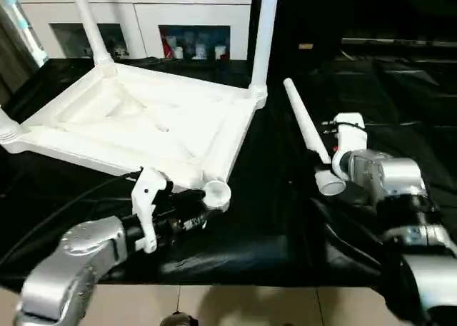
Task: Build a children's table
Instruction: Pick table leg
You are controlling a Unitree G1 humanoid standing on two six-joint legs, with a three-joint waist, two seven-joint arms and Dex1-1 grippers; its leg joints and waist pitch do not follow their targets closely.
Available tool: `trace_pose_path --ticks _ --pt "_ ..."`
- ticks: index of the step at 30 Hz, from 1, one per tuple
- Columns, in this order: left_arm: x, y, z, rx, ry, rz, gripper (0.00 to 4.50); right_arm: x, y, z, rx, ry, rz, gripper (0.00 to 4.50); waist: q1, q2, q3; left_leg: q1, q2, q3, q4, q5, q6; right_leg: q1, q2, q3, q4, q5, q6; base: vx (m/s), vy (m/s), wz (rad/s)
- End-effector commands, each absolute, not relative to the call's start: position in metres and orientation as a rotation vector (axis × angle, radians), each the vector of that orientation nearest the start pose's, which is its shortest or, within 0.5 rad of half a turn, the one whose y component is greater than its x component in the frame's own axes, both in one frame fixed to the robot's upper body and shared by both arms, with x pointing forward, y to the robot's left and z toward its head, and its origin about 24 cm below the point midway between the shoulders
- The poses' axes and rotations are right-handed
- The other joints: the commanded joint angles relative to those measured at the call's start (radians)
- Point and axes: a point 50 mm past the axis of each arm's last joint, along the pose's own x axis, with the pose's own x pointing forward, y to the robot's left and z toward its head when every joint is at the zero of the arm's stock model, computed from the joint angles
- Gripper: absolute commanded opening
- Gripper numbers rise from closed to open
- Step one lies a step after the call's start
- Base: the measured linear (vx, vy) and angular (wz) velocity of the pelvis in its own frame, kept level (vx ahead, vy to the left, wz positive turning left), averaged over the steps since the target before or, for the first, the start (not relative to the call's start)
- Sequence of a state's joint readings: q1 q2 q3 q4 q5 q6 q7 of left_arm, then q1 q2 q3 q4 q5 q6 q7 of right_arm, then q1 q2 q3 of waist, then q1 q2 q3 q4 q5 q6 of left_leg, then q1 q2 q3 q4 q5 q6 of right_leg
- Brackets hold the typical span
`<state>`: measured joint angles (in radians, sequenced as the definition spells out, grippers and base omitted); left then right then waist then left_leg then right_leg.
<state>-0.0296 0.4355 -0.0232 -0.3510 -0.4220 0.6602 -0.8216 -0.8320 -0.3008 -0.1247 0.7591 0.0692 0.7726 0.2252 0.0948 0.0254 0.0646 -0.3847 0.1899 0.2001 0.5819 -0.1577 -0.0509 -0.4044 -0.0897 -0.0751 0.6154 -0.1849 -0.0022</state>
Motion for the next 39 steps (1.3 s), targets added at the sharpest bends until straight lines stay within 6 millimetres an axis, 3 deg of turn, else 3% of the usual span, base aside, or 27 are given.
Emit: trace_pose_path --ticks 1,5,6,9,12,16,19,27,30,35,36,38,39 --pt "0.223 0.15 0.087 -0.071 0.325 -1.028 3.2 0.374 -0.2 0.078 -0.01 0.706 0.106 4.4 -0.001 -0.008 -0.071 0.022 0.032 -0.018 -0.061 -0.249 -0.037 0.041 -0.049 0.047 -0.069 -0.226 -0.181 0.0 0.0 0.0" --pt "0.224 0.147 0.095 -0.083 0.31 -1.059 3.2 0.378 -0.2 0.078 -0.007 0.749 0.137 4.4 -0.002 -0.014 -0.074 0.021 0.032 -0.017 -0.057 -0.216 -0.028 0.043 -0.047 0.047 -0.062 -0.185 -0.197 0.0 0.0 0.0" --pt "0.224 0.147 0.095 -0.083 0.31 -1.06 3.2 0.378 -0.2 0.077 -0.009 0.751 0.138 4.15 -0.001 -0.018 -0.073 0.02 0.032 -0.016 -0.056 -0.216 -0.024 0.044 -0.048 0.046 -0.062 -0.19 -0.201 0.0 0.0 0.0" --pt "0.225 0.146 0.097 -0.072 0.313 -1.077 3.2 0.379 -0.202 0.077 -0.028 0.784 0.163 4.01 -0.002 -0.022 -0.071 0.02 0.034 -0.016 -0.055 -0.237 -0.027 0.042 -0.049 0.047 -0.064 -0.234 -0.195 0.0 0.0 0.0" --pt "0.228 0.147 0.099 -0.074 0.3 -1.079 3.2 0.38 -0.205 0.078 -0.042 0.793 0.163 3.63 -0.001 -0.02 -0.068 0.021 0.034 -0.017 -0.054 -0.271 -0.04 0.039 -0.051 0.049 -0.069 -0.293 -0.183 0.0 0.0 0.0" --pt "0.233 0.146 0.104 -0.089 0.283 -1.083 3.2 0.379 -0.208 0.075 -0.043 0.811 0.163 3.28 0.001 -0.024 -0.069 0.02 0.034 -0.018 -0.053 -0.278 -0.044 0.037 -0.05 0.049 -0.066 -0.294 -0.18 0.0 0.0 0.0" --pt "0.236 0.147 0.102 -0.026 0.313 -1.081 3.2 0.377 -0.211 0.07 -0.049 0.828 0.157 3.12 0.002 -0.03 -0.069 0.02 0.034 -0.018 -0.054 -0.282 -0.041 0.037 -0.051 0.049 -0.066 -0.302 -0.175 0.0 0.0 0.0" --pt "0.248 0.142 0.093 0.159 0.326 -1.014 3.2 0.372 -0.219 0.061 -0.051 0.849 0.138 2.33 0.005 -0.03 -0.071 0.023 0.036 -0.019 -0.054 -0.296 -0.052 0.035 -0.051 0.05 -0.065 -0.287 -0.174 0.0 0.0 0.0" --pt "0.254 0.139 0.092 0.154 0.277 -0.973 3.2 0.371 -0.22 0.058 -0.041 0.848 0.124 2.14 0.005 -0.031 -0.073 0.021 0.035 -0.02 -0.053 -0.289 -0.051 0.037 -0.051 0.049 -0.064 -0.271 -0.179 0.0 0.0 0.0" --pt "0.267 0.139 0.096 0.065 0.24 -0.902 3.56 0.372 -0.222 0.058 -0.008 0.821 0.098 1.93 0.006 -0.029 -0.074 0.023 0.034 -0.02 -0.052 -0.305 -0.056 0.036 -0.048 0.048 -0.062 -0.254 -0.197 0.0 0.0 0.0" --pt "0.274 0.139 0.098 0.055 0.218 -0.841 3.67 0.372 -0.224 0.058 0.008 0.805 0.08 1.93 0.006 -0.022 -0.075 0.023 0.034 -0.022 -0.052 -0.318 -0.059 0.038 -0.05 0.047 -0.062 -0.255 -0.196 0.0 0.0 0.0" --pt "0.277 0.14 0.097 0.062 0.212 -0.795 3.91 0.372 -0.224 0.058 0.016 0.797 0.072 1.92 0.005 -0.024 -0.074 0.024 0.032 -0.022 -0.051 -0.333 -0.059 0.037 -0.049 0.047 -0.066 -0.264 -0.189 0.0 0.0 0.0" --pt "0.286 0.143 0.096 0.083 0.204 -0.699 3.94 0.374 -0.226 0.059 0.042 0.764 0.046 1.92 0.004 -0.009 -0.076 0.024 0.032 -0.025 -0.051 -0.341 -0.062 0.037 -0.048 0.046 -0.065 -0.263 -0.184 0.0 0.0 0.0"
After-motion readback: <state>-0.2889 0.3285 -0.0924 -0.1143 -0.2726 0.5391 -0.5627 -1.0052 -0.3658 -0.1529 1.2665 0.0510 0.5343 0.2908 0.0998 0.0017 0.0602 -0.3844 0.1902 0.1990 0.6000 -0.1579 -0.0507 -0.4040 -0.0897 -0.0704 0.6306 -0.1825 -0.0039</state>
